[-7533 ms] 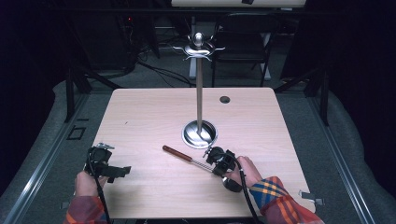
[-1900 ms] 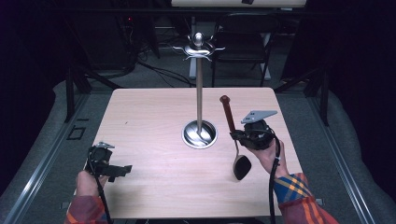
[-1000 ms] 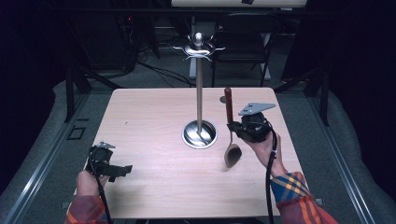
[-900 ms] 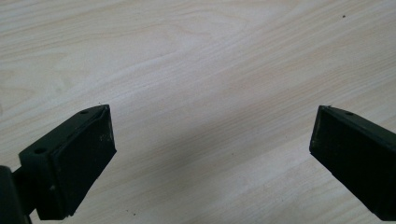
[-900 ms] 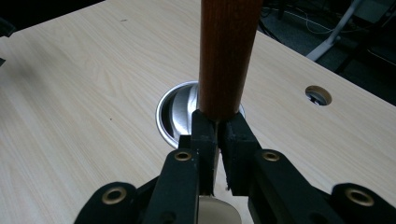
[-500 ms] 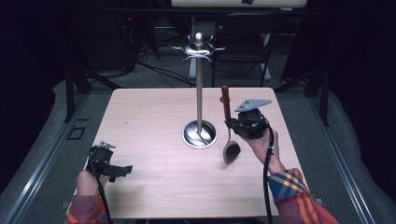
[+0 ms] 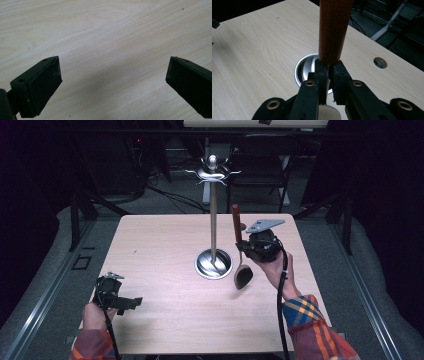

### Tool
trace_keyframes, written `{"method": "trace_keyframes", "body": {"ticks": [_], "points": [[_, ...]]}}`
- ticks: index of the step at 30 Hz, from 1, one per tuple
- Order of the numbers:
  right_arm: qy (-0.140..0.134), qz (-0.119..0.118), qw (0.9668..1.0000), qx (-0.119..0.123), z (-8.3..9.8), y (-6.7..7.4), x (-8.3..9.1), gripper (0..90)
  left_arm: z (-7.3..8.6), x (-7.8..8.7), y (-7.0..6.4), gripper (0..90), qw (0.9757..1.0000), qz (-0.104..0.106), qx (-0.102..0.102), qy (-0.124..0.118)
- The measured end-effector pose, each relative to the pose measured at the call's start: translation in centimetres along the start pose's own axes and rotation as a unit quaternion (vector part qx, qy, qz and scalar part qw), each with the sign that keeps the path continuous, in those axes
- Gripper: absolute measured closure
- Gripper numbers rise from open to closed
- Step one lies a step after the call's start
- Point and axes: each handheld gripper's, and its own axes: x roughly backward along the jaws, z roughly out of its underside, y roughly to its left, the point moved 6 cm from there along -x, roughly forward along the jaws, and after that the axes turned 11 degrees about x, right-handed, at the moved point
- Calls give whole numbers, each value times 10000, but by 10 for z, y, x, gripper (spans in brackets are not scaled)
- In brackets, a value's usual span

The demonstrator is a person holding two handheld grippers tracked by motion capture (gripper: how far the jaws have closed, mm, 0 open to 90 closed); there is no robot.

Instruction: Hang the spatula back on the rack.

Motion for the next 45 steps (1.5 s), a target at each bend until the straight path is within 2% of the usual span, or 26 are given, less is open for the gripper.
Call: {"method": "trace_keyframes", "body": {"ticks": [4, 14, 21, 26, 38, 45], "points": [[7, 15, 10000, 40, -5, -3, 2, 840, 0, 0, 0, 1, 10000, 4, 49, -37], [-60, 43, 10000, 3, -18, -6, 4, 840, 1, -2, -1, 1, 10000, -14, 6, 16], [-40, 45, 9999, 111, -25, -7, 6, 839, 1, -2, 0, 1, 10000, -12, 4, 20], [-142, 66, 9998, 83, -32, -9, 9, 840, 1, -2, -1, 1, 10000, -20, -17, 32], [-151, 164, 9997, 78, -44, -17, 18, 839, 2, -3, -1, 0, 10000, 7, -1, 44], [-160, 101, 9998, 102, -51, -15, 18, 839, 2, -3, -2, 0, 10000, 8, -27, 60]]}}
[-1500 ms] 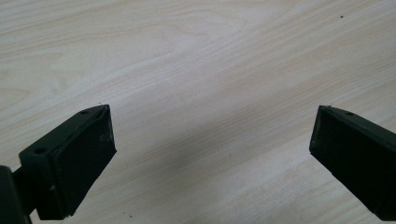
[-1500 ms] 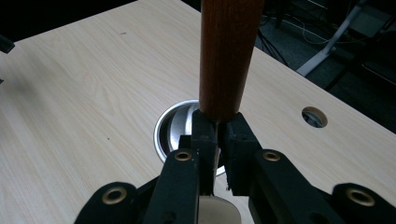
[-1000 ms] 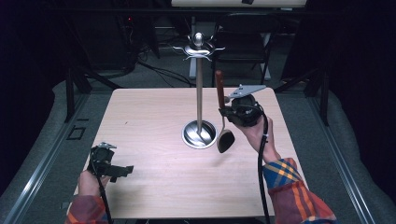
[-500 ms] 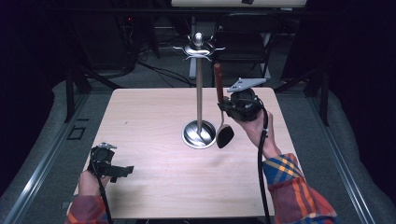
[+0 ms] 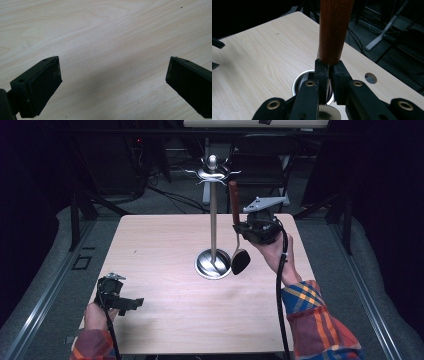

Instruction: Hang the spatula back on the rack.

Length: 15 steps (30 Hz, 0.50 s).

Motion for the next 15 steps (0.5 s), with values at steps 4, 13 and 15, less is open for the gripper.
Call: {"method": "trace_keyframes", "body": {"ticks": [4, 13, 15], "points": [[16, -12, 10000, 25, -4, 1, -3, 839, 0, 0, 0, 0, 10000, 2, 17, 6], [82, -42, 9999, 40, -8, 1, -8, 838, 0, -1, 0, 0, 10000, 5, -29, 19], [53, -14, 10000, 41, -9, 0, -9, 838, 0, -1, 0, 0, 10000, 6, -40, 18]]}}
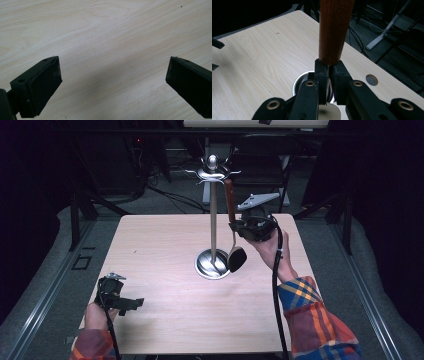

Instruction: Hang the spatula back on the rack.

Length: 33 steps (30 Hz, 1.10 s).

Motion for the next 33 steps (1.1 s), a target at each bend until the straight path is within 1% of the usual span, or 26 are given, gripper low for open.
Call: {"method": "trace_keyframes", "body": {"ticks": [2, 3, 7, 14, 19, 22, 27, 33], "points": [[10, -12, 10000, -7, -1, -1, 1, 838, 0, 0, 0, 0, 10000, -2, -3, 2], [-28, 4, 10000, -24, -2, -1, 0, 838, 0, 0, 0, 0, 10000, 2, 1, 10], [37, 14, 10000, 2, -2, -2, 0, 838, 0, -1, -1, 0, 10000, 2, -7, 12], [62, 32, 10000, 21, -4, -4, -2, 838, 0, -1, -1, 0, 10000, -18, -17, 32], [60, 63, 10000, -18, -8, -6, -3, 837, 0, -1, -1, 0, 10000, -18, -37, 37], [142, 94, 9999, -2, -9, -7, -5, 837, 0, -1, -1, 0, 10000, -20, -41, 33], [124, 59, 9999, -35, -10, -6, -8, 837, 0, -1, -1, 0, 10000, -21, -61, 42], [208, 56, 9998, -15, -9, -6, -11, 837, 0, -1, -1, 0, 10000, -20, -72, 43]]}}
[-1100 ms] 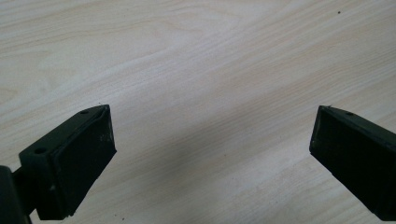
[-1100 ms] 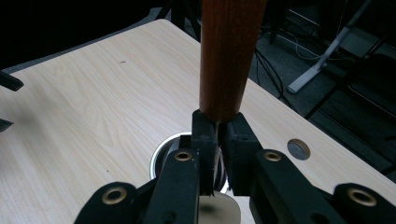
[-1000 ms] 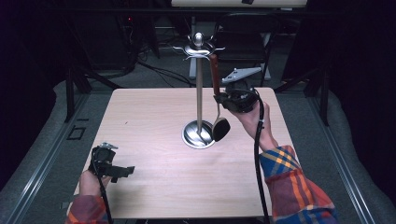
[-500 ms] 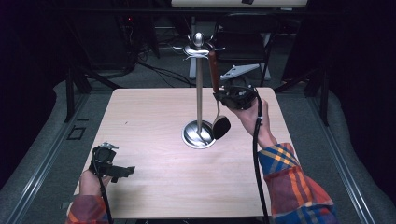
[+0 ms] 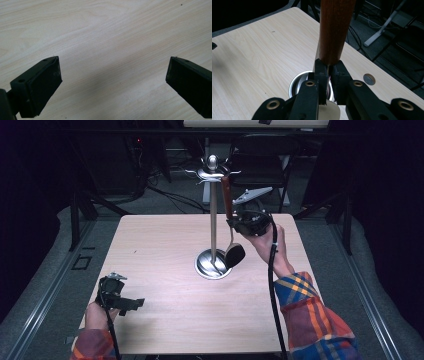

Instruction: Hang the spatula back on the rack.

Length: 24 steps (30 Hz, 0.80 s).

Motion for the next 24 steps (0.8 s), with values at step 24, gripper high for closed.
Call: {"method": "trace_keyframes", "body": {"ticks": [24], "points": [[68, 86, 9999, 56, -4, -2, -8, 834, 0, -1, -2, 0, 10000, 9, -65, 50]]}}
